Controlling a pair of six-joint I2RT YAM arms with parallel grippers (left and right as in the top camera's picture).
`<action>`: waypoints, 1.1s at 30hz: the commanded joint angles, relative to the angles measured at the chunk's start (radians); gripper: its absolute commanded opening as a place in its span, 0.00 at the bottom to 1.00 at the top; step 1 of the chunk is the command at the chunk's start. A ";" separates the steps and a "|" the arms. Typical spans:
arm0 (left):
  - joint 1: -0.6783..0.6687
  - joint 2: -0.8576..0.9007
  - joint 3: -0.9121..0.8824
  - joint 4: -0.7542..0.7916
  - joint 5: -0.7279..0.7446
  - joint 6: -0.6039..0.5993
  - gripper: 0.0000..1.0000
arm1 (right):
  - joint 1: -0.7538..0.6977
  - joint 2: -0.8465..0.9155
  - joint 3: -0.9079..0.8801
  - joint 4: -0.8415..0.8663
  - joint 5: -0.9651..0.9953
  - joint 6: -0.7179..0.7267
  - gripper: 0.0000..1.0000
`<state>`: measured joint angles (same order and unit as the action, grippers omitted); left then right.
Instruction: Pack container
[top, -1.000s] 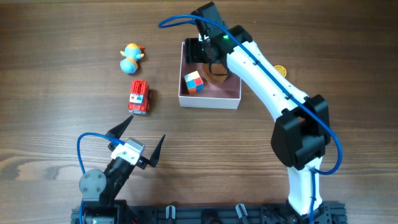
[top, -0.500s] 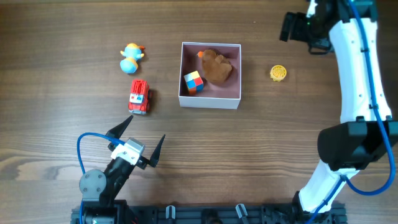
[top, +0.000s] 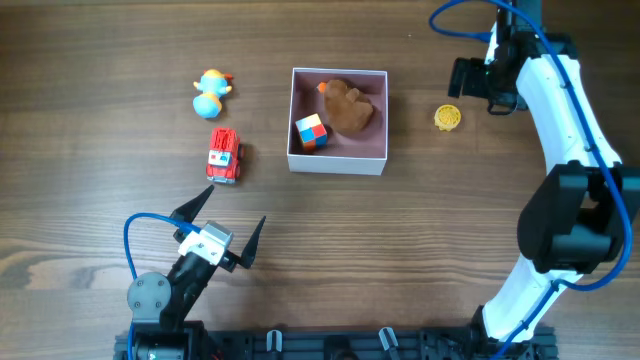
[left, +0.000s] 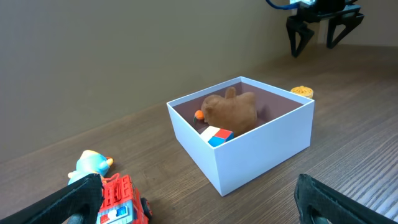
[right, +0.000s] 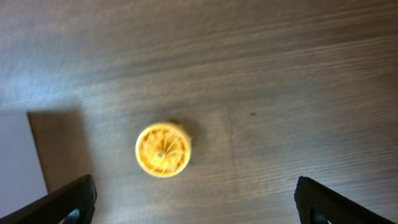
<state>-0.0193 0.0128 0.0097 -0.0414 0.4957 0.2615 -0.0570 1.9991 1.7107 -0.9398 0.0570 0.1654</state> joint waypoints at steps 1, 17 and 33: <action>0.005 -0.008 -0.004 -0.001 0.005 0.016 1.00 | -0.059 0.006 -0.005 0.024 0.037 0.051 1.00; 0.004 -0.005 -0.002 0.006 0.072 -0.148 1.00 | -0.101 0.006 -0.005 0.069 0.021 0.051 1.00; 0.002 0.687 0.658 -0.330 -0.176 -0.323 1.00 | -0.101 0.006 -0.005 0.074 0.021 0.051 1.00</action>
<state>-0.0193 0.6163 0.5732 -0.3206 0.4423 0.0204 -0.1627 1.9991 1.7096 -0.8665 0.0753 0.2047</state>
